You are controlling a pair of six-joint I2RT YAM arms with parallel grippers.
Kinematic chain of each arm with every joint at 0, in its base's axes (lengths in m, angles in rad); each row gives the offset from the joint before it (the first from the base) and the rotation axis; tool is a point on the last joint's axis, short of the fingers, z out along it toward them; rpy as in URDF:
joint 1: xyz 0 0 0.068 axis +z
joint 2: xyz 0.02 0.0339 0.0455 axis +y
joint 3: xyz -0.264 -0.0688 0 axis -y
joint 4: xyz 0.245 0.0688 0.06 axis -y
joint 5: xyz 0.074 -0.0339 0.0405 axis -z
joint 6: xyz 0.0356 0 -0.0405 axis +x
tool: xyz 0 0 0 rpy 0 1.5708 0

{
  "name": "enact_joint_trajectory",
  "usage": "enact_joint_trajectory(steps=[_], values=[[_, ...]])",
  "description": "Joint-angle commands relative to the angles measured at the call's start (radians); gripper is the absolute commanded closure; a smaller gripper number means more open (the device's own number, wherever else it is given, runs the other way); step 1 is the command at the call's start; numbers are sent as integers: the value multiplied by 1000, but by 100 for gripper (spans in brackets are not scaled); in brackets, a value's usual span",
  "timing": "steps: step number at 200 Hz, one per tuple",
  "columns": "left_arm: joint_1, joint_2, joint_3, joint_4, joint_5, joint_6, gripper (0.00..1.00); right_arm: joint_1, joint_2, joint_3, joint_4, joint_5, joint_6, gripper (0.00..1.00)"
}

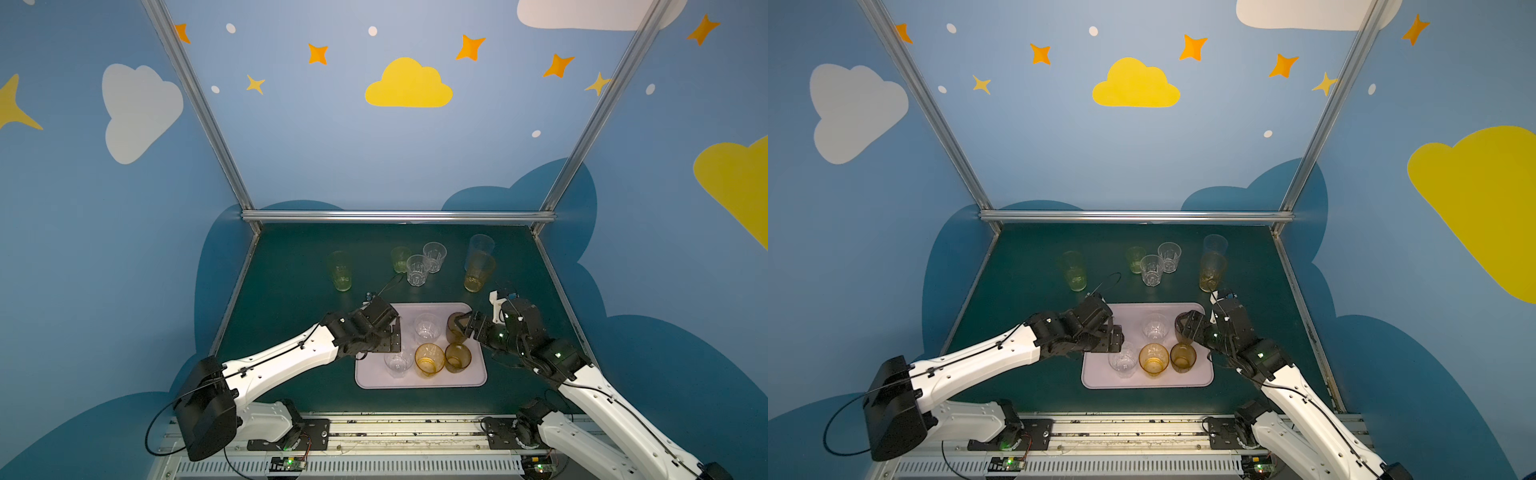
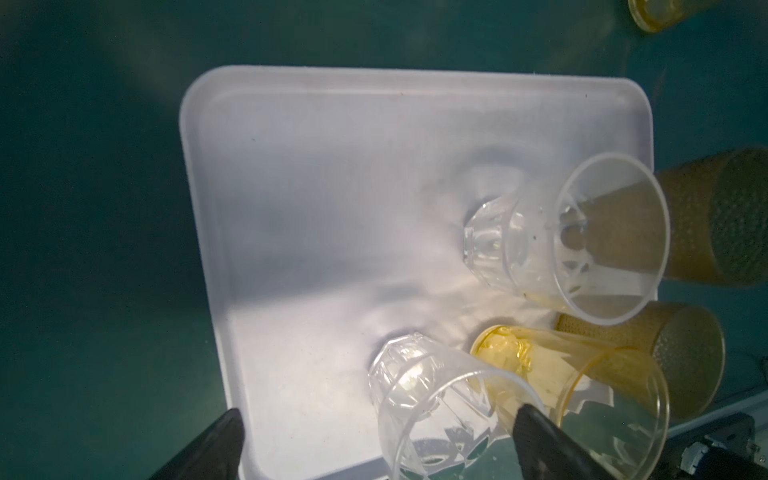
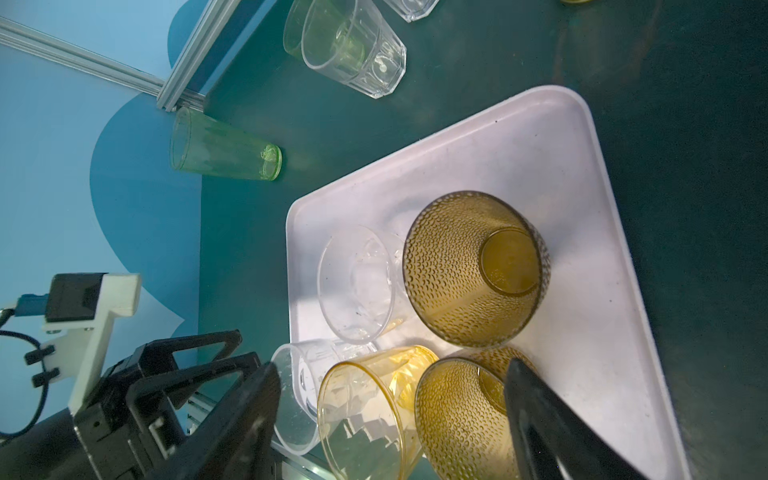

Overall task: Place the glasses into the tray
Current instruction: Place the glass on the tray, then pick up the glass from the top-center of the table.

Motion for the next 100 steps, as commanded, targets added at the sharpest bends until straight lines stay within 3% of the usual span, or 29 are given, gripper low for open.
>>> enact_joint_trajectory(steps=[1,46,100], values=[[65,-37,1,30,22,17,0,-7,53,78,2,39,-36,16],[193,-110,-52,95,86,25,0,-14,255,249,10,6,-94,16],[246,-180,-87,141,101,50,0,-25,501,420,10,-48,-121,16]])
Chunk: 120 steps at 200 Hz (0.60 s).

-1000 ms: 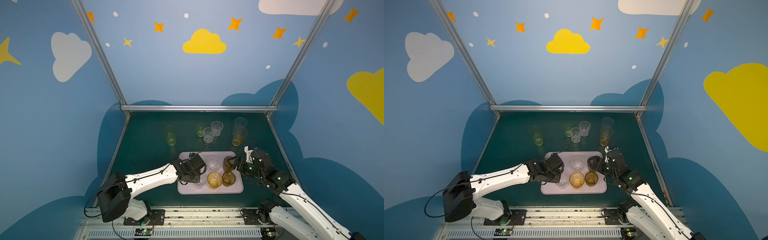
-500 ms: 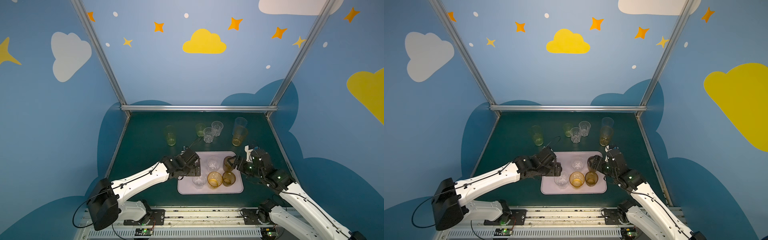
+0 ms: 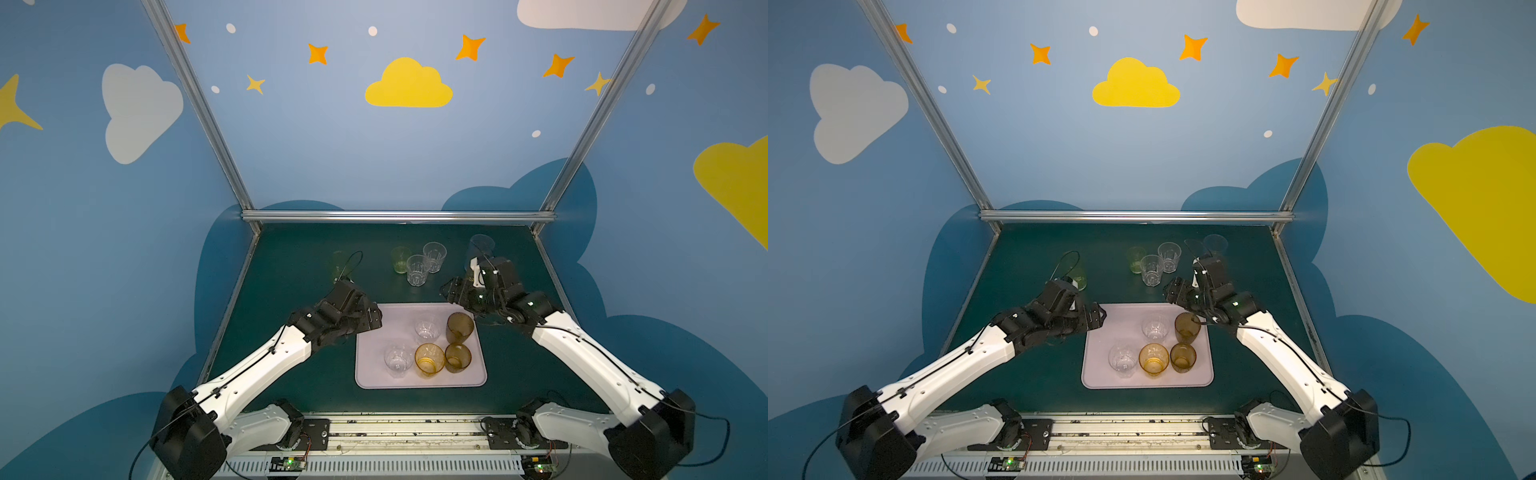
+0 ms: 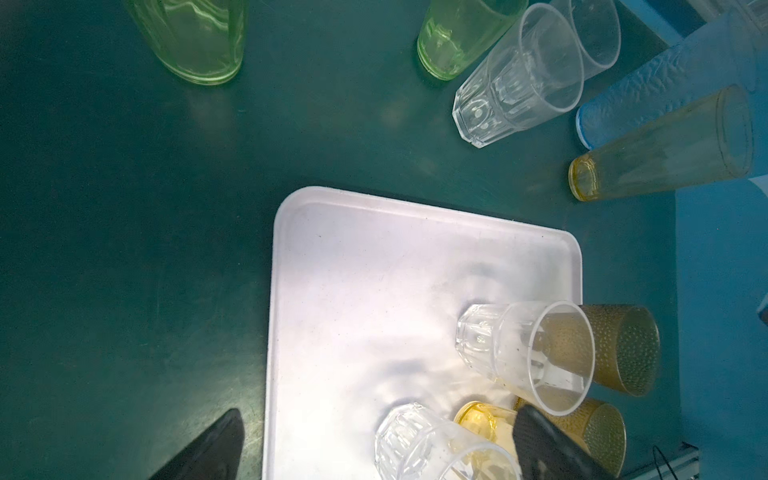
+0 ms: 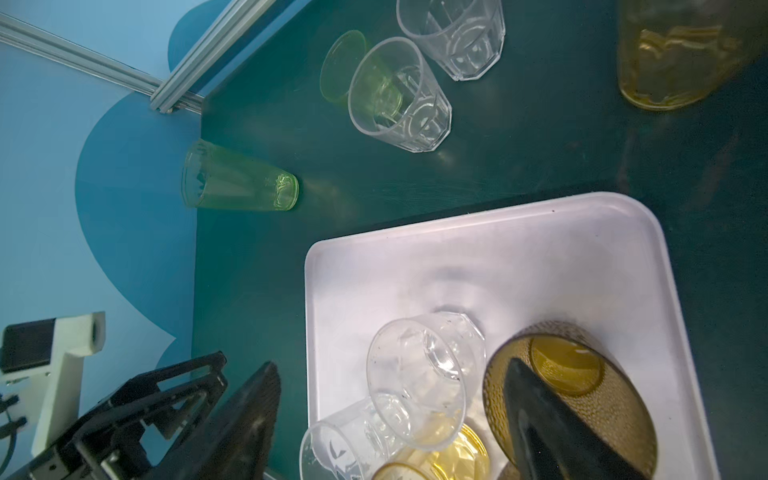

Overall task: Place the glasses into the tray
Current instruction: Pick up the glass from the top-center of the table.

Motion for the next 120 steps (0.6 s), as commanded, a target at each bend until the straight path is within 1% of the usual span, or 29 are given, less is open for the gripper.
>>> enact_joint_trajectory(steps=[1,18,34,53,83,120], values=[[19,-31,-13,34,18,27,0,-9,75,67,-6,-25,-29,16],[32,-45,-23,55,27,25,0,-10,138,117,-11,-24,-48,16],[43,-64,-40,70,10,-2,0,-11,201,163,-16,-5,-63,18],[58,-82,-71,117,25,-3,0,-15,268,216,-28,-3,-77,19],[86,-86,-71,100,68,-3,0,-17,352,288,-47,14,-82,20],[105,-108,-86,97,95,-9,0,-21,436,333,-60,62,-86,28]])
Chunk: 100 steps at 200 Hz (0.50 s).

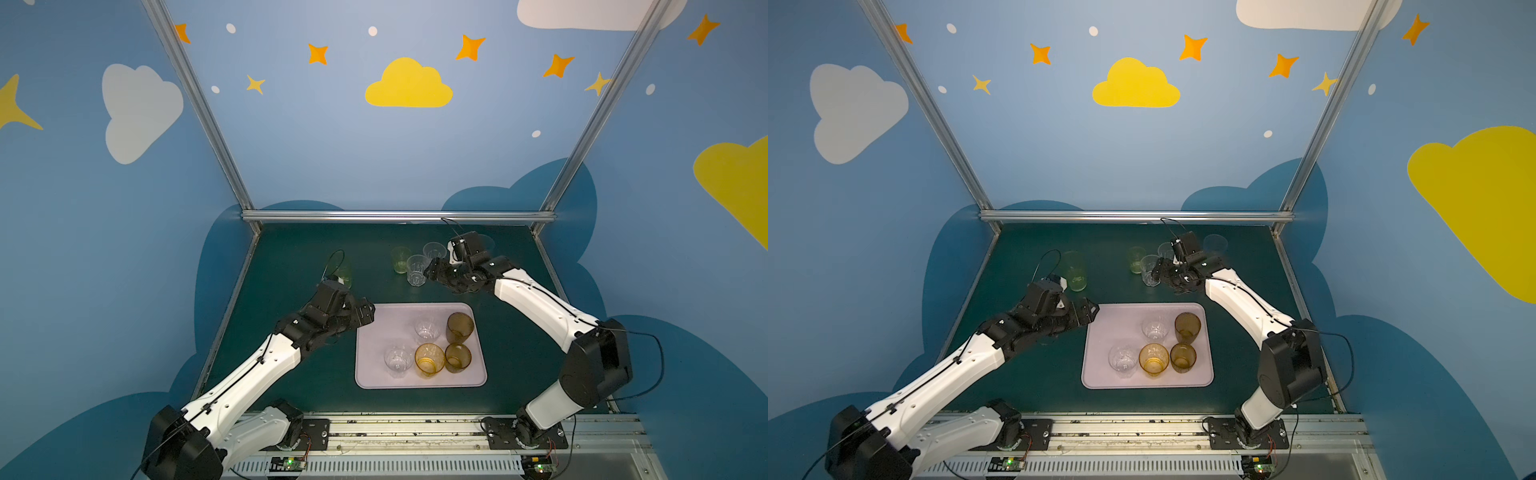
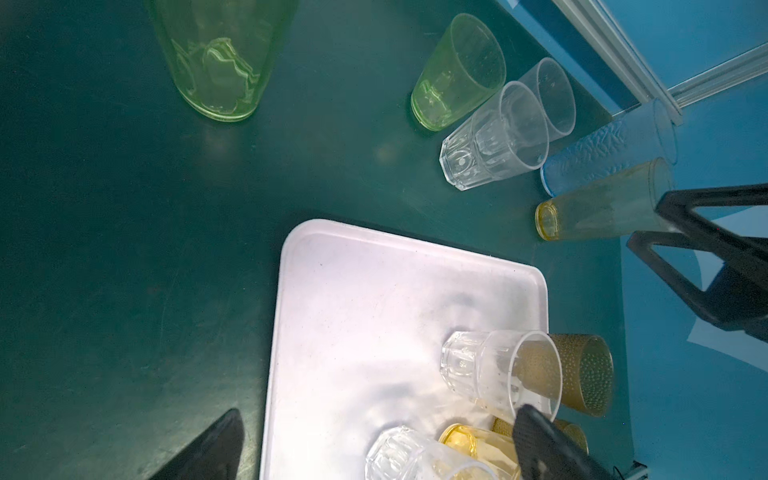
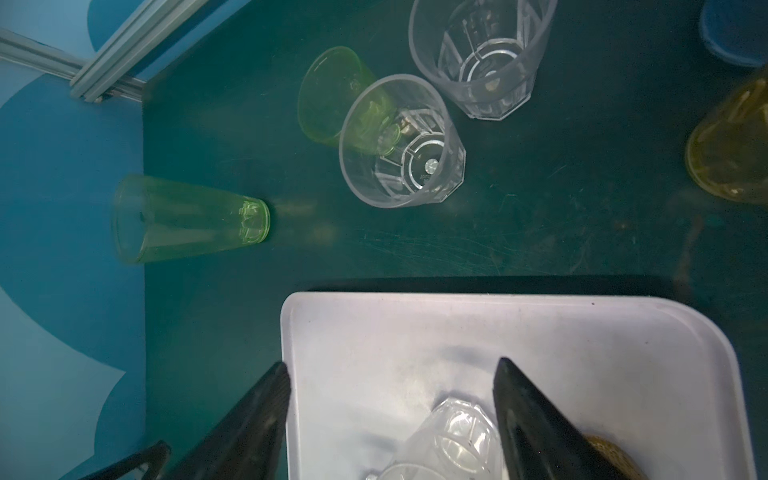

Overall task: Place the glasses into the tray
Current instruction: Pick up the glass from the top-center of the table.

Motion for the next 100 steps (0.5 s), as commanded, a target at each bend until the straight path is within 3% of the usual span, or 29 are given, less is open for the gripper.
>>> enact_joint_trajectory(steps=[1,45,100], values=[[12,-27,-11,7,29,-3,0,-7,44,40,-35,43,-11,28],[22,-41,-18,3,46,-2,0,-8,122,95,-37,44,-14,42],[28,-30,-15,8,54,-12,0,-8,199,152,-42,67,-23,42]])
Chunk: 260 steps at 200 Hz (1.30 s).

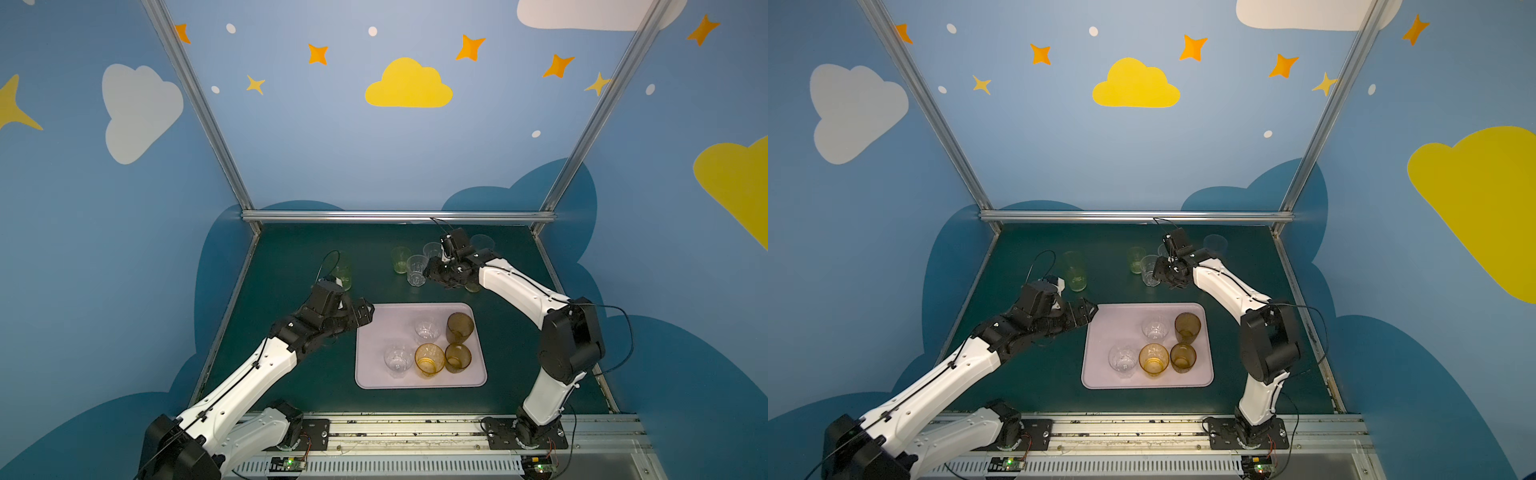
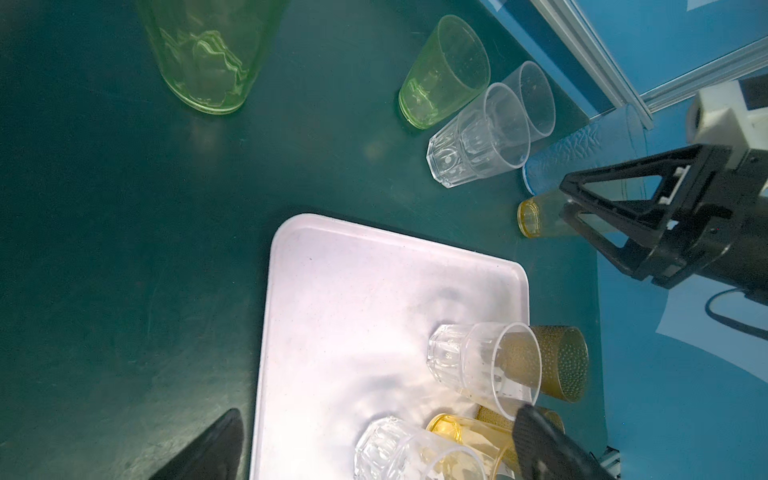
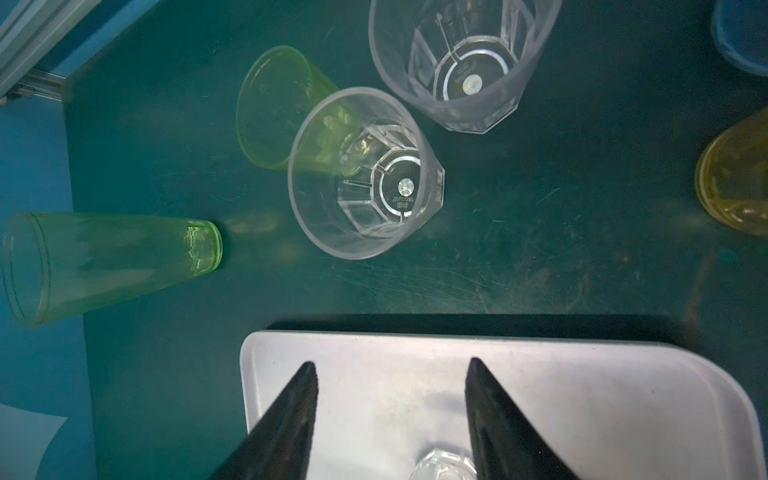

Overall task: Place the glasses into the tray
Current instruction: Pick up the glass from the top-center of the table.

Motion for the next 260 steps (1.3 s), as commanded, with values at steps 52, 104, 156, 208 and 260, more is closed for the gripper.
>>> enact_joint_trajectory(steps=[52,104,156,208,260], values=[[21,43,13,13,32,-7,0,-9,99,109,-20,39,-31,44],[37,52,7,17,26,-18,0,-21,170,166,-30,71,-14,56],[36,57,-11,35,15,-26,0,-35,217,206,-36,93,-14,69],[36,59,-26,61,25,-34,0,-47,274,268,-59,84,-54,76],[37,57,-33,71,37,-37,0,-48,331,334,-99,77,-61,79]])
